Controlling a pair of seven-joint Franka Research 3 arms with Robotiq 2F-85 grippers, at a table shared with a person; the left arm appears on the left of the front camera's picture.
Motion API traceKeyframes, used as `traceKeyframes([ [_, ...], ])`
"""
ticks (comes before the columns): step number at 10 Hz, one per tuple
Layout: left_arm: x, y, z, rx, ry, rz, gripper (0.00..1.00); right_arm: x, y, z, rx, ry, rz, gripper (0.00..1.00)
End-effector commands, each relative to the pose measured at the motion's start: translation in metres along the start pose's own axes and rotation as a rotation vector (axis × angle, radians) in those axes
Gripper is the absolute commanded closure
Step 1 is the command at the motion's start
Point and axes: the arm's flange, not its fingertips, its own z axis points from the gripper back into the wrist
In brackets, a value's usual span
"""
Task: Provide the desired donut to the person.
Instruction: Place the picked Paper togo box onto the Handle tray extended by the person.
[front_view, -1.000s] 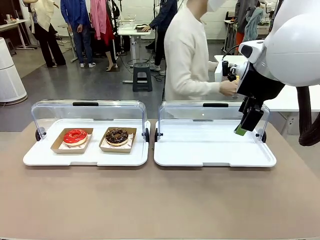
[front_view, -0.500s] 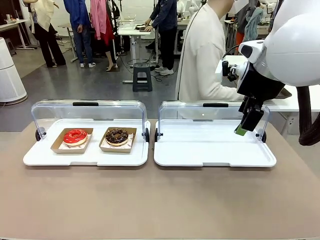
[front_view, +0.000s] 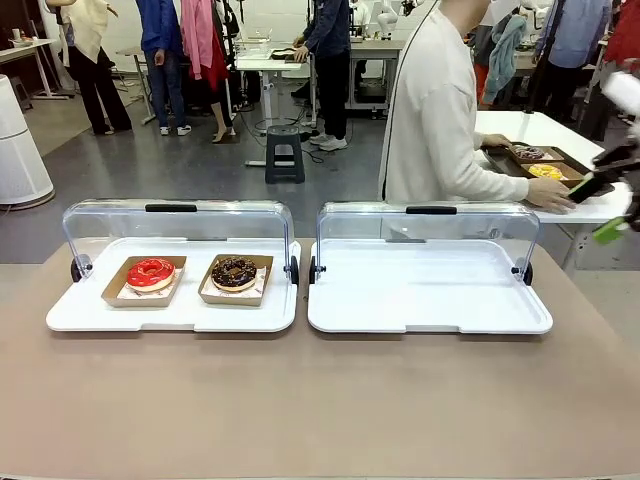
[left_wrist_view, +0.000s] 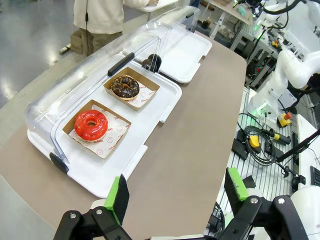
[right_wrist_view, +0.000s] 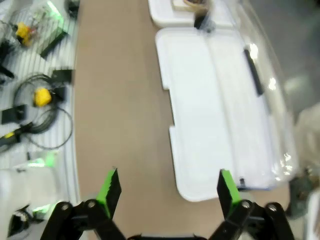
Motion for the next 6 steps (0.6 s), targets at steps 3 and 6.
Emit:
traceKeyframes([
  [3, 0.001, -0.001, 0.001, -0.005, -0.021, -0.015, 0.00, -0.077, -0.028, -0.014, 0.083, -0.377, 0.034, 0.00],
  [6, 0.001, -0.001, 0.001, -0.005, -0.021, -0.015, 0.00, -0.098, -0.023, -0.039, 0.003, -0.370, -0.043, 0.00],
])
